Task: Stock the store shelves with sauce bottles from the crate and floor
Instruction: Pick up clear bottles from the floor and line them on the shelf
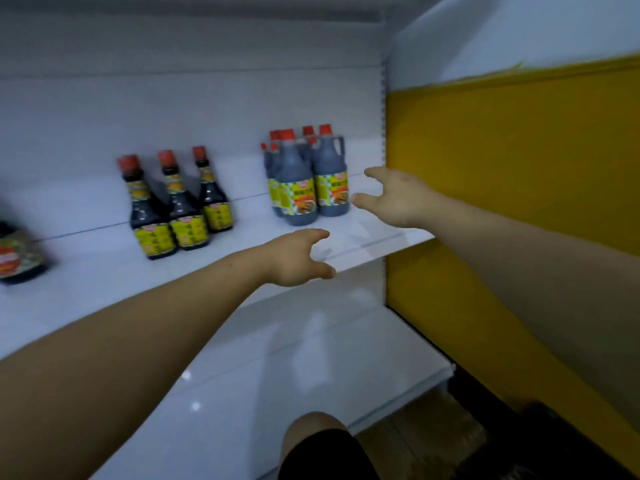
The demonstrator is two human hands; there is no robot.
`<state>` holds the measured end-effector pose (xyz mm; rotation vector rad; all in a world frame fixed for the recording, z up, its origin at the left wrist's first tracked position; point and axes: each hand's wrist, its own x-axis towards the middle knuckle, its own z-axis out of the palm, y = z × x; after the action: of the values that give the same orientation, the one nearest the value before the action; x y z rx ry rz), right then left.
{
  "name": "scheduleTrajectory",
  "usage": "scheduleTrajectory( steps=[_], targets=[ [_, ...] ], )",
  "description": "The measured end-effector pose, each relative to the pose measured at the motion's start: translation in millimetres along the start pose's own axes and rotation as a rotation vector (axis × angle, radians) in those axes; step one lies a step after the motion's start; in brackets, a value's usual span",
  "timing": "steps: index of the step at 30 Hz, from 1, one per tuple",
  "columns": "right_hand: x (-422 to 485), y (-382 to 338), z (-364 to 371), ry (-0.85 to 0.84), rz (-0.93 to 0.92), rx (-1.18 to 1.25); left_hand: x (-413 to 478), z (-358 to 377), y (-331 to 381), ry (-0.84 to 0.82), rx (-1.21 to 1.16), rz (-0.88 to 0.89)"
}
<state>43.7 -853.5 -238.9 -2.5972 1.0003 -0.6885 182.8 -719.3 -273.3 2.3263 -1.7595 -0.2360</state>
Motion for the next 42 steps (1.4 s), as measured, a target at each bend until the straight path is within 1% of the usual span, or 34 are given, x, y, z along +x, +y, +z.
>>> scheduleTrajectory(
  steps=[5, 8, 12, 16, 22, 26, 31, 34, 37, 42],
  targets=[
    [23.2, -105.8, 35.0, -0.097, -0.235, 0.072, -78.7, -39.8, -79.1, 0.09, -0.001, -0.247],
    [22.0, -174.3, 55.8, -0.146, -0.409, 0.119, -134.4, -58.1, -119.1, 0.149, 0.009, -0.406],
    [9.4, -261.7, 86.2, -0.192, -0.586, 0.159, -214.5, -75.2, -163.0, 0.22, -0.006, -0.637],
    [-18.5, -343.9, 111.6, -0.286, -0.764, 0.217, -297.6, -82.2, -187.7, 0.302, -0.04, -0.829],
    [-86.8, -450.4, 149.0, -0.439, -0.998, 0.289, -419.3, -72.4, -195.4, 0.352, -0.14, -1.12],
    [-134.2, -497.3, 172.5, -0.56, -1.126, 0.336, -473.5, -62.2, -194.5, 0.417, -0.154, -1.282],
    [-185.1, -535.4, 202.4, -0.708, -1.237, 0.341, -514.5, -33.4, -192.1, 0.428, -0.131, -1.447],
    [-216.6, -552.5, 218.2, -0.774, -1.338, 0.333, -539.5, -10.7, -186.1, 0.446, -0.183, -1.539],
    [-249.4, -564.7, 234.4, -0.875, -1.418, 0.319, -566.1, 12.2, -173.0, 0.451, -0.25, -1.663],
    [-307.5, -581.0, 247.4, -0.943, -1.53, 0.361, -605.2, 39.4, -139.9, 0.475, -0.277, -1.867]
  ],
)
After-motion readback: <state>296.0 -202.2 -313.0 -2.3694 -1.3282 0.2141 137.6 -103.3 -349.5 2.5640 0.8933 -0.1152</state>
